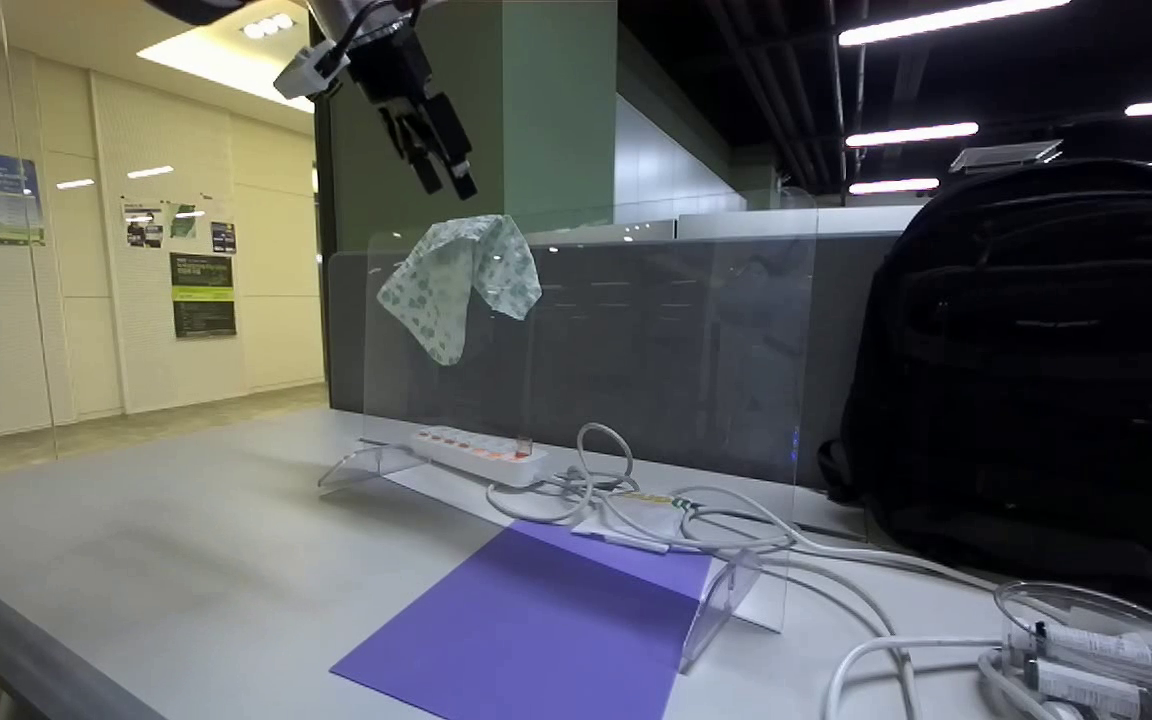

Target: Remove the white cloth from the glass panel

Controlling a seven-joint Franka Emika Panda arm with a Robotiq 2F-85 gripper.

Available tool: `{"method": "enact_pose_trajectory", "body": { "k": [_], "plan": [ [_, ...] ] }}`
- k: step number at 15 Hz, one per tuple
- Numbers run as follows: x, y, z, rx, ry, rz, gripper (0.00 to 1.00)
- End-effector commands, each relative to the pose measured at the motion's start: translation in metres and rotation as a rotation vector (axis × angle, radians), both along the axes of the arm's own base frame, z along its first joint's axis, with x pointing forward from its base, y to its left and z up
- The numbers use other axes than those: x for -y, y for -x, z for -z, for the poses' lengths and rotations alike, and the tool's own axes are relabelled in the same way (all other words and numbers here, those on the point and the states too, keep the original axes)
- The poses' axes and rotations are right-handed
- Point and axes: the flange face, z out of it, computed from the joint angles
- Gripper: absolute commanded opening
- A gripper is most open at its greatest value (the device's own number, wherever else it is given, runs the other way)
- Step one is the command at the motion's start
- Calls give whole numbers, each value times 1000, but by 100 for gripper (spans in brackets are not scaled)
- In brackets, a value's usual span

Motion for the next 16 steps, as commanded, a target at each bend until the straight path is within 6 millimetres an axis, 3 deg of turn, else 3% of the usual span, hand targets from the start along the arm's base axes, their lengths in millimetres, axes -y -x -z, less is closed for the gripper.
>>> {"method": "enact_pose_trajectory", "body": {
  "k": [1,12,13,14,16],
  "plan": [
    [-4,-19,3,13,-46,-52,100],
    [11,-53,22,4,-45,-99,100],
    [12,-55,24,2,-45,-98,96],
    [11,-56,24,2,-45,-99,74],
    [10,-58,27,1,-46,-105,70]
  ]
}}
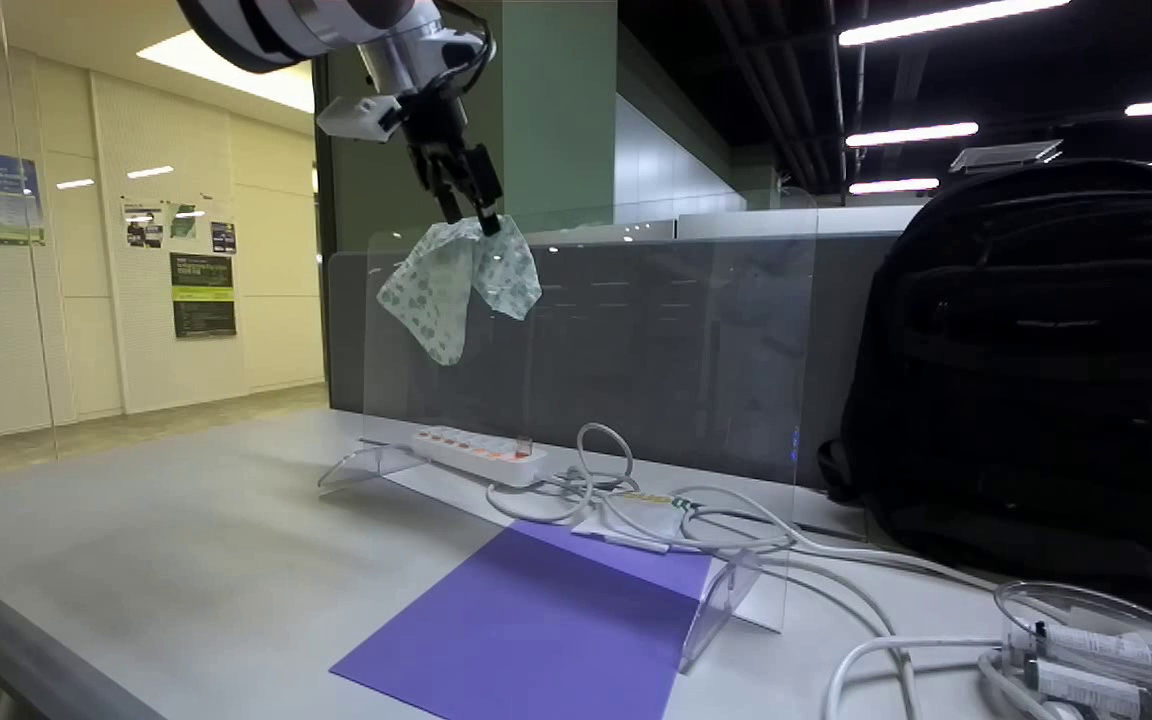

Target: Remove the white cloth from the glass panel

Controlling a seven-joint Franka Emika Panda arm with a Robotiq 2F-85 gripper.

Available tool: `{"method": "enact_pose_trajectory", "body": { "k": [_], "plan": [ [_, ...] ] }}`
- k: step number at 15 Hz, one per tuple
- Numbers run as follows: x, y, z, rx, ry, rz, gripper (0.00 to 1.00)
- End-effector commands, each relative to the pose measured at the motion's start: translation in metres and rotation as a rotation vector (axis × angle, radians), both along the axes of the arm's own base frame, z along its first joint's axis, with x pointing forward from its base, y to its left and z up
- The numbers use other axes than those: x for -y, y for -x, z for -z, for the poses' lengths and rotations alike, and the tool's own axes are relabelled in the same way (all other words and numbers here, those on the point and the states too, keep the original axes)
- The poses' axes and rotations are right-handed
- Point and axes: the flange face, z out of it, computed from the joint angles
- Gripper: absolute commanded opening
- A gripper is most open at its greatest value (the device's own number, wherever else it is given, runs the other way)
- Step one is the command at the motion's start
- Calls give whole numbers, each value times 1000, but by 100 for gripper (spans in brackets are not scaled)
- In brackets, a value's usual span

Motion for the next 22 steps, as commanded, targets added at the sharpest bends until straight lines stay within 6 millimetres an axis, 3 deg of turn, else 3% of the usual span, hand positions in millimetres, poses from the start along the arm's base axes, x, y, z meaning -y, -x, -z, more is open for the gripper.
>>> {"method": "enact_pose_trajectory", "body": {
  "k": [1,10,13,16,22],
  "plan": [
    [-1,-11,-2,8,-4,-9,64],
    [-8,-11,0,4,7,-42,1],
    [-13,-8,0,-6,3,-59,0],
    [-32,-1,5,-55,-9,-122,0],
    [-82,26,42,-291,16,-297,0]
  ]
}}
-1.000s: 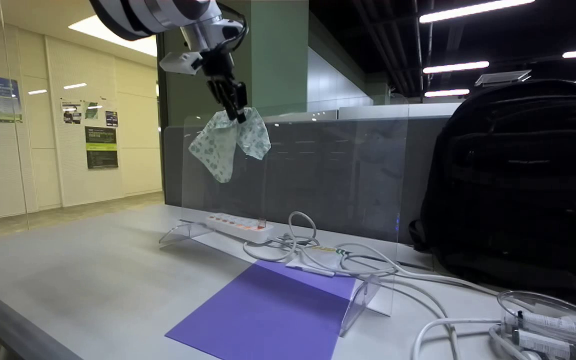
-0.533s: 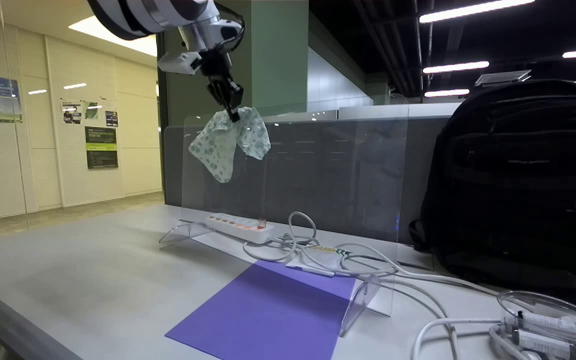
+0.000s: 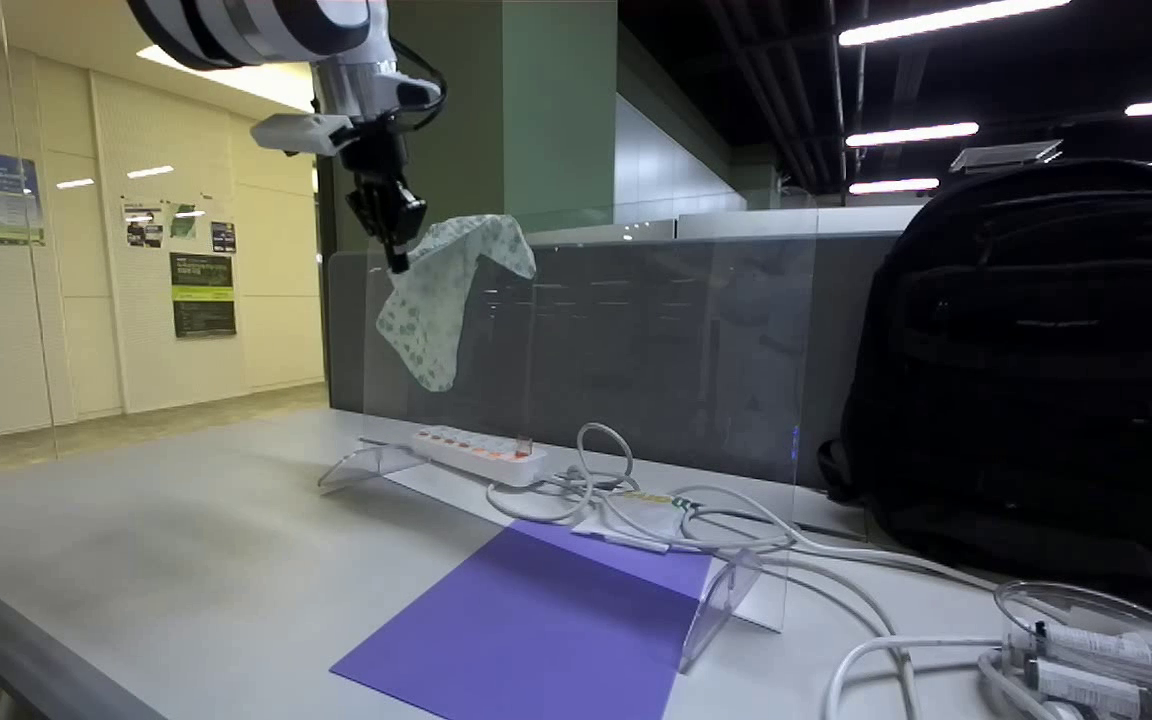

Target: Remove the white cloth from the glass panel

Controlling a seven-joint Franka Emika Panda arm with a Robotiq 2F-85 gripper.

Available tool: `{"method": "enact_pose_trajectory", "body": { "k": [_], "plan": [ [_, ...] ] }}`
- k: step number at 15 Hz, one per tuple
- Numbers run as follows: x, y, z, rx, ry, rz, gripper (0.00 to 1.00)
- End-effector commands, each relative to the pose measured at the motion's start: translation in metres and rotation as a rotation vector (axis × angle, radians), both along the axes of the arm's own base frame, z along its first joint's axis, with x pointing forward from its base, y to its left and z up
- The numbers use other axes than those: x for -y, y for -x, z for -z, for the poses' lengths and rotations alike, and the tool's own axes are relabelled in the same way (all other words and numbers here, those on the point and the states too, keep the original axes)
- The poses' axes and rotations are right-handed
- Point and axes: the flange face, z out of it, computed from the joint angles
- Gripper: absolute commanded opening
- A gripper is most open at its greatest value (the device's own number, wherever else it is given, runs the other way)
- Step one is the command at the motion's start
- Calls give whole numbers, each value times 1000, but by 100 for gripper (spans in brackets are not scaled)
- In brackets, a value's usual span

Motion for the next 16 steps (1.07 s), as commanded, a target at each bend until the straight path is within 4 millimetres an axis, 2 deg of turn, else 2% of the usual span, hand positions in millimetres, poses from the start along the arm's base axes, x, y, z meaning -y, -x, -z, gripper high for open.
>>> {"method": "enact_pose_trajectory", "body": {
  "k": [1,4,8,9,10,16],
  "plan": [
    [-19,12,20,-128,31,-83,0],
    [-24,21,41,-223,72,-117,0],
    [-22,25,61,-312,89,-127,0],
    [-21,25,63,-320,92,-126,26],
    [-19,25,65,-324,99,-130,27],
    [-14,22,68,-320,103,-89,66]
  ]
}}
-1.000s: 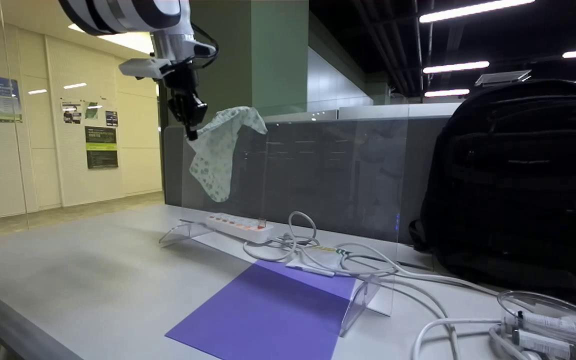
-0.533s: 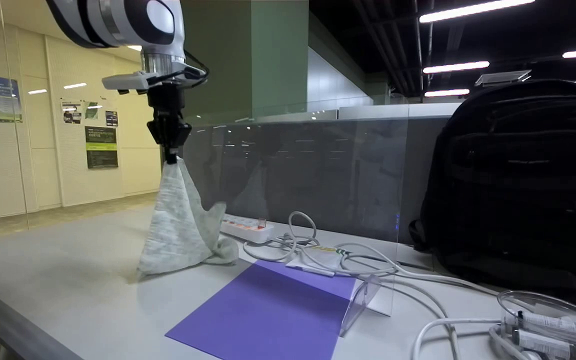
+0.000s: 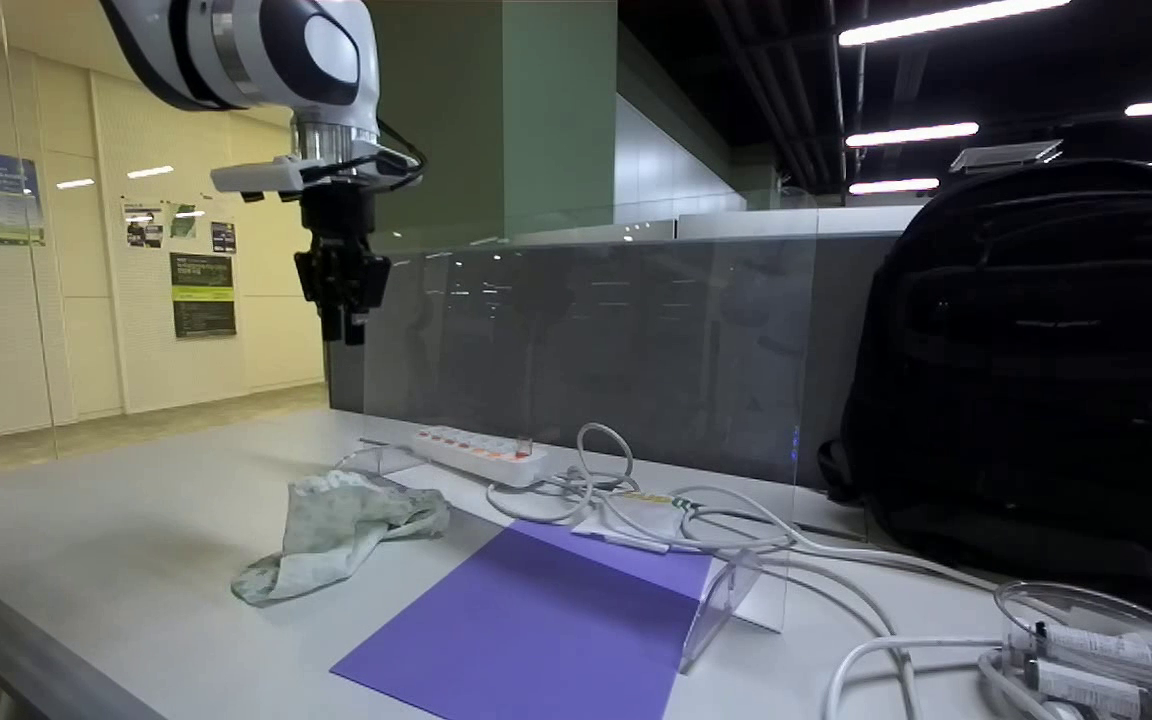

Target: Remove the white cloth from the glass panel

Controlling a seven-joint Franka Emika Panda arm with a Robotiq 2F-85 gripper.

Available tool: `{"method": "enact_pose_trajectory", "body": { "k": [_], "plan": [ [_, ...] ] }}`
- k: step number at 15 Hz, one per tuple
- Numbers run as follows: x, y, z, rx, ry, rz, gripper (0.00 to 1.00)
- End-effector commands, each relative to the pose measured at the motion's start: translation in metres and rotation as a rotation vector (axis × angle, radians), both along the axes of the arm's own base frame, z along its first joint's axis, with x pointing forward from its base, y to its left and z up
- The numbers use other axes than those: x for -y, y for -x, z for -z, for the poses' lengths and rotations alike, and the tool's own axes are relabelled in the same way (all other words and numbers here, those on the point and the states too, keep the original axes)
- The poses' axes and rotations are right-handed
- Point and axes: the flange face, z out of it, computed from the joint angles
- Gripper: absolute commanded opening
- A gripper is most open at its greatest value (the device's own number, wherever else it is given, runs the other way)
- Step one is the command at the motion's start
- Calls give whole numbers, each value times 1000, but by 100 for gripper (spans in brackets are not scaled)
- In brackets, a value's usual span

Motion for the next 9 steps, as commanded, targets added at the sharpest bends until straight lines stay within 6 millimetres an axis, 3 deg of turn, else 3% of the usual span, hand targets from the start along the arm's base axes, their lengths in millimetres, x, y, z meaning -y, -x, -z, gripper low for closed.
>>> {"method": "enact_pose_trajectory", "body": {
  "k": [1,5,9],
  "plan": [
    [3,-2,-2,2,22,27,74],
    [9,-3,1,4,55,39,98],
    [14,-3,2,-9,73,46,100]
  ]
}}
